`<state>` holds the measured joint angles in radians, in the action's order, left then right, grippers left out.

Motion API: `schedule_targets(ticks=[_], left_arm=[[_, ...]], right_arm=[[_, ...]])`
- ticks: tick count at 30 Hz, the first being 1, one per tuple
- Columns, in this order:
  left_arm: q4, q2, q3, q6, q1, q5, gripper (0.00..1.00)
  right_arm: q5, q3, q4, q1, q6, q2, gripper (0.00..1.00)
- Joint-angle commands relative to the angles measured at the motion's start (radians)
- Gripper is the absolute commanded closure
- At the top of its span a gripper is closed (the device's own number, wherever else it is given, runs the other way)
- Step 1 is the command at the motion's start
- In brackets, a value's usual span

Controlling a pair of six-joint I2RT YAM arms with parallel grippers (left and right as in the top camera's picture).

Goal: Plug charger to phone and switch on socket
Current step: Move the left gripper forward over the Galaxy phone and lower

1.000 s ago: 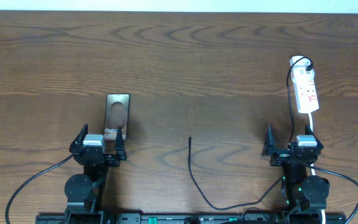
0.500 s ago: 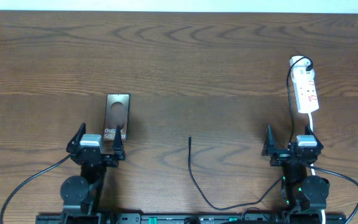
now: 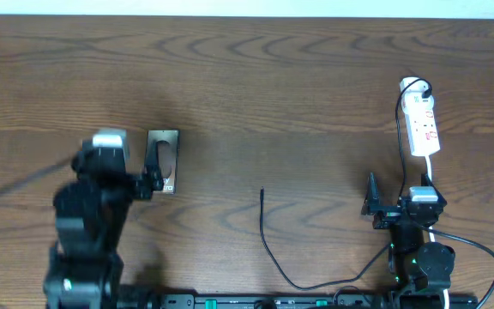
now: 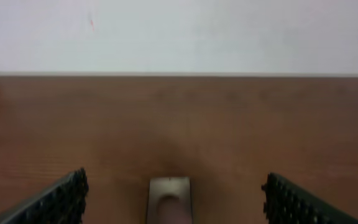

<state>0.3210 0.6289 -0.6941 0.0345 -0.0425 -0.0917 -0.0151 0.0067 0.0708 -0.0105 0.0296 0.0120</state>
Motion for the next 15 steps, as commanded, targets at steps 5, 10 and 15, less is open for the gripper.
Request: schedule_targets(ticks=[5, 10, 15], left_arm=[[0.281, 0.431, -0.4, -0.013, -0.004, 0.0, 0.12], [0.47, 0.696, -0.602, -0.013, -0.004, -0.001, 0.12], [0.479, 0.839, -0.617, -0.013, -0.004, -0.001, 0.12]], right_arm=[[-0.001, 0.0, 0.005, 0.005, -0.014, -0.005, 0.01], [-0.001, 0.0, 0.004, 0.005, -0.014, -0.005, 0.01], [-0.001, 0.0, 0.005, 0.005, -0.014, -0.005, 0.01]])
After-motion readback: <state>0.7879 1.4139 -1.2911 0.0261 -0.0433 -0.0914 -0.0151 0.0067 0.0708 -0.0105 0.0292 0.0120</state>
